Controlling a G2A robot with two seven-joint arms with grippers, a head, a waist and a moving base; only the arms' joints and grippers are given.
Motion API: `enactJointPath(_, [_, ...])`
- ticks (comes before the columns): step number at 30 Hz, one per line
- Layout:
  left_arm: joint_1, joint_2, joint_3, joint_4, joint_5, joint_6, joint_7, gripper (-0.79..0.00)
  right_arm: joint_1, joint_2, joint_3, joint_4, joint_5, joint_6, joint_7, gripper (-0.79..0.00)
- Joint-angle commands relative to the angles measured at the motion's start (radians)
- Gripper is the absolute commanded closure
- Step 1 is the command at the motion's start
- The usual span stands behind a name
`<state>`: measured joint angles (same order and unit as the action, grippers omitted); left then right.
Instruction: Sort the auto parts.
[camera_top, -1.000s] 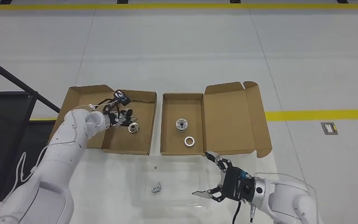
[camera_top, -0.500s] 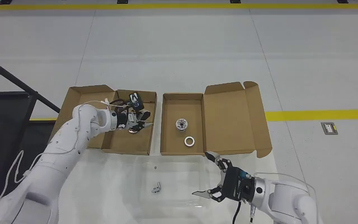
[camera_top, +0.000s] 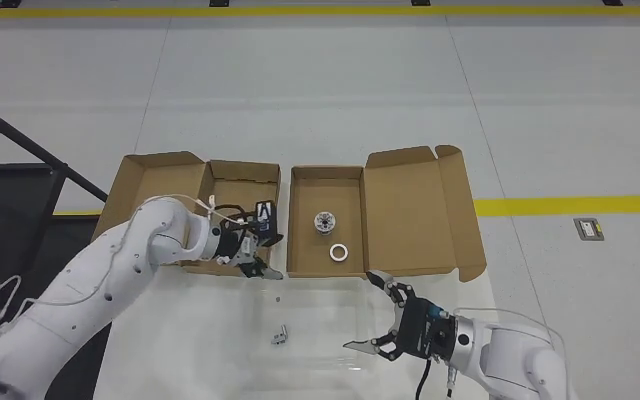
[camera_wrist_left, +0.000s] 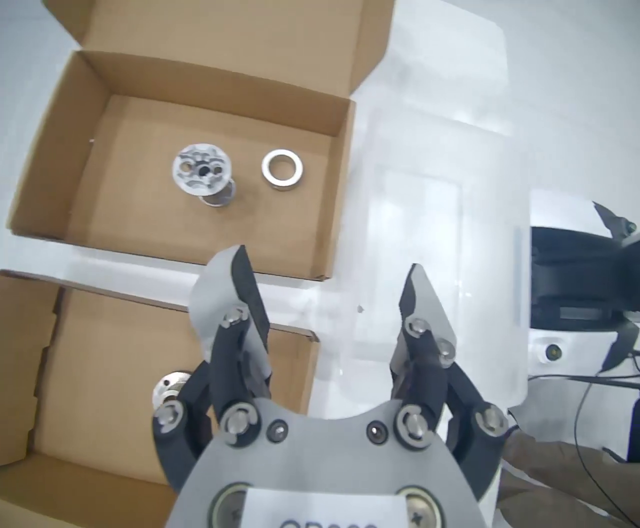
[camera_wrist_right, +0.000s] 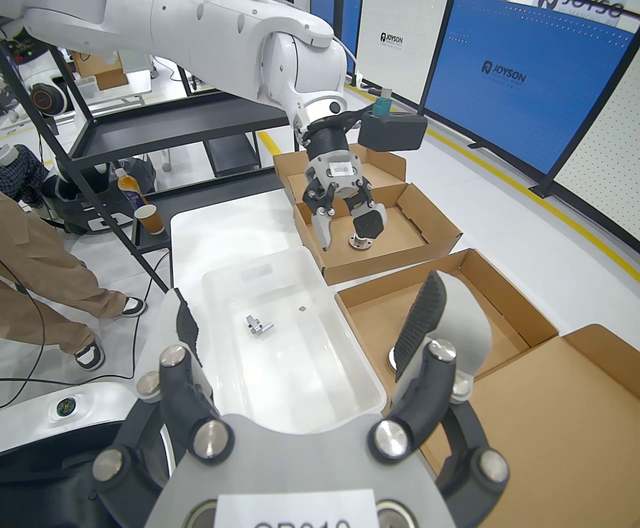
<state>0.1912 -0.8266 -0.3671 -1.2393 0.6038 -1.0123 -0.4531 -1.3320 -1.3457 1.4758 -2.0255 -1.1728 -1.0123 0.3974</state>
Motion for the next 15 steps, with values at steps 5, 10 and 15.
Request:
enactJointPath(5, [-0.045, 0.079, 0.079, -0.166, -0.182, 0.0, -0.276, -0.785, 0.0, 0.0, 0.0, 0.0, 0.0, 0.0, 0.0, -0.785])
enactJointPath(10, [-0.045, 0.079, 0.079, -0.166, -0.182, 0.0, -0.276, -0.785, 0.0, 0.0, 0.0, 0.0, 0.0, 0.0, 0.0, -0.785])
enactJointPath(15, [-0.045, 0.079, 0.079, -0.166, -0.182, 0.0, -0.276, -0.785, 0.0, 0.0, 0.0, 0.0, 0.0, 0.0, 0.0, -0.785])
